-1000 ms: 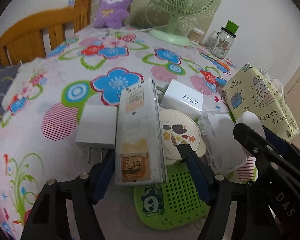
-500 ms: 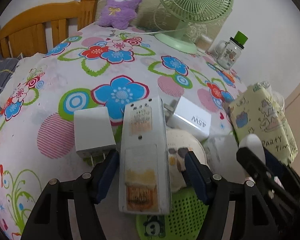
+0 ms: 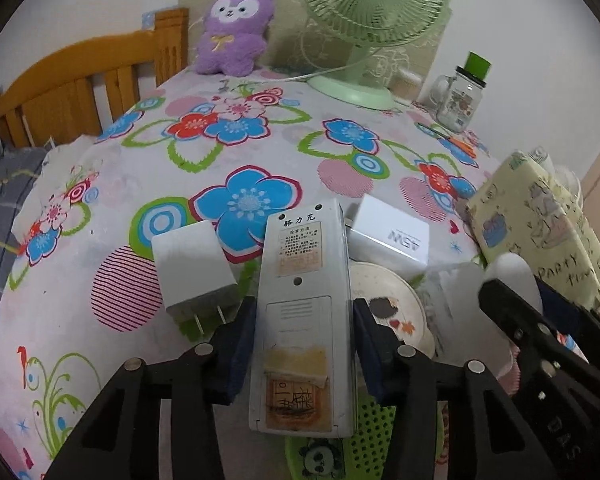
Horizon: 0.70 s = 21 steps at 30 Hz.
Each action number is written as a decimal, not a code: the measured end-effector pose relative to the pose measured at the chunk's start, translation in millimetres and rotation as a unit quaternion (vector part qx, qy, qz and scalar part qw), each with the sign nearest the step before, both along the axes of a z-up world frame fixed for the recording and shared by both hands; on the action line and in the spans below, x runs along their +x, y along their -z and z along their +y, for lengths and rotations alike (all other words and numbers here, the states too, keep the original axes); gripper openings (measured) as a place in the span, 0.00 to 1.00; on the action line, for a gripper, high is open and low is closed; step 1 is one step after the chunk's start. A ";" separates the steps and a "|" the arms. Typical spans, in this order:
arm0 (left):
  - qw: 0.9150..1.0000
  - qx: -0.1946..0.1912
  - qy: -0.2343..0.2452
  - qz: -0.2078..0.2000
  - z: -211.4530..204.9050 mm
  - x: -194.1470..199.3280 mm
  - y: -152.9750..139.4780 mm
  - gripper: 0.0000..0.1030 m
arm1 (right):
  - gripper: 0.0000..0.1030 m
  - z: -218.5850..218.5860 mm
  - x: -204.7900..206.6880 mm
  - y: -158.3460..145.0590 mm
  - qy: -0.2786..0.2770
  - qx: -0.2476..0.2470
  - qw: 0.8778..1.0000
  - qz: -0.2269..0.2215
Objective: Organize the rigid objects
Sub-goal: 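Lift the power bank with the left gripper while the right gripper carries the ball toward the yellow box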
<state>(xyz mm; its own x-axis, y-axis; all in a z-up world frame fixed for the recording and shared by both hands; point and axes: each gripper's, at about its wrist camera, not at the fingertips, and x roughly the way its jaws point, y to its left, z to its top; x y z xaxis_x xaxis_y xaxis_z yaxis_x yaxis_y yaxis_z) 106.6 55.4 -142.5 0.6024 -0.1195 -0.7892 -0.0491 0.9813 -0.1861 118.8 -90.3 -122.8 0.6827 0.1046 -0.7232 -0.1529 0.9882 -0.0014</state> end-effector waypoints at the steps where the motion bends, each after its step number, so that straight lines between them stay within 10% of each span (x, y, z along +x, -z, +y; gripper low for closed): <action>1: 1.000 0.002 0.003 -0.001 -1.0 -1.8 -1.1 0.46 | 0.49 0.4 -0.6 -0.1 0.000 0.000 1.000 0.000; 21: 0.999 0.031 0.013 -0.034 -17.1 -45.6 -26.4 0.46 | 0.49 -6.3 -35.0 -20.0 -0.002 0.010 1.000 -0.026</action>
